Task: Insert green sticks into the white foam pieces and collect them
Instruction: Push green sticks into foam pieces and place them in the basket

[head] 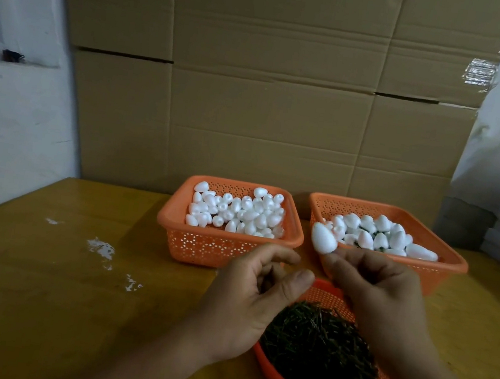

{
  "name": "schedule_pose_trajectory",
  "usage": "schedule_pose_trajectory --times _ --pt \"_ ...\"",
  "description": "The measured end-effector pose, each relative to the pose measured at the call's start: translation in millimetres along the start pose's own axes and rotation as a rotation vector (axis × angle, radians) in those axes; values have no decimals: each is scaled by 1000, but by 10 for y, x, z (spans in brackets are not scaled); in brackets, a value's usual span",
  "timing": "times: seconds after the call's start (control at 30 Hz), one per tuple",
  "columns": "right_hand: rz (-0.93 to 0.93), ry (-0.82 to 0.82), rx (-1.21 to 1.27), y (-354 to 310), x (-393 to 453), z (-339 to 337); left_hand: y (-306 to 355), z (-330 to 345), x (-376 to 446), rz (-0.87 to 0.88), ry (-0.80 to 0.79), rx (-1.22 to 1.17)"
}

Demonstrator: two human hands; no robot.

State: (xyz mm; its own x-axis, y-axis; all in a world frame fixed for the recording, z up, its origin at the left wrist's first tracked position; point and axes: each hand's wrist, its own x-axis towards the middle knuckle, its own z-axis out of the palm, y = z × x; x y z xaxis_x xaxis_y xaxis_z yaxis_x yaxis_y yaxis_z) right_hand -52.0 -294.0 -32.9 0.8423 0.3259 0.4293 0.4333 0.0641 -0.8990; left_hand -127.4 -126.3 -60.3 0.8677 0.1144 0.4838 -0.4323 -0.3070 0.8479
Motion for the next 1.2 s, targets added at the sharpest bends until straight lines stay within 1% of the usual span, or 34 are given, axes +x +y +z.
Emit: schedule_pose_trajectory --times 0.1,0.2,0.3,0.37,0.43,0.53,0.63,0.83,1.0,1.2 --pt "31 182 -196 145 354 -208 -8 19 -12 20 -25 41" --pt "56 289 -406 341 707 -428 0 38 -33 33 -66 69" --pt "80 351 -651 506 984 -618 -3 42 -46 33 -82 75" --pt "122 352 -781 567 1119 -704 -6 42 -42 30 -87 75" --pt "190 340 -888 609 1247 -765 0 31 -36 26 -91 74" --pt "324 367 -991 654 1423 -825 7 13 -27 19 -93 68" --pt "420 372 -1049 691 1530 -843 5 12 -28 24 -87 70" --pt "394 362 -1104 703 1557 -790 -1 10 -27 35 -99 87" --pt "268 417 -1058 658 1421 -805 -12 18 -36 36 -99 101" --pt "71 349 -855 483 1129 -728 -10 17 -33 41 -87 103"
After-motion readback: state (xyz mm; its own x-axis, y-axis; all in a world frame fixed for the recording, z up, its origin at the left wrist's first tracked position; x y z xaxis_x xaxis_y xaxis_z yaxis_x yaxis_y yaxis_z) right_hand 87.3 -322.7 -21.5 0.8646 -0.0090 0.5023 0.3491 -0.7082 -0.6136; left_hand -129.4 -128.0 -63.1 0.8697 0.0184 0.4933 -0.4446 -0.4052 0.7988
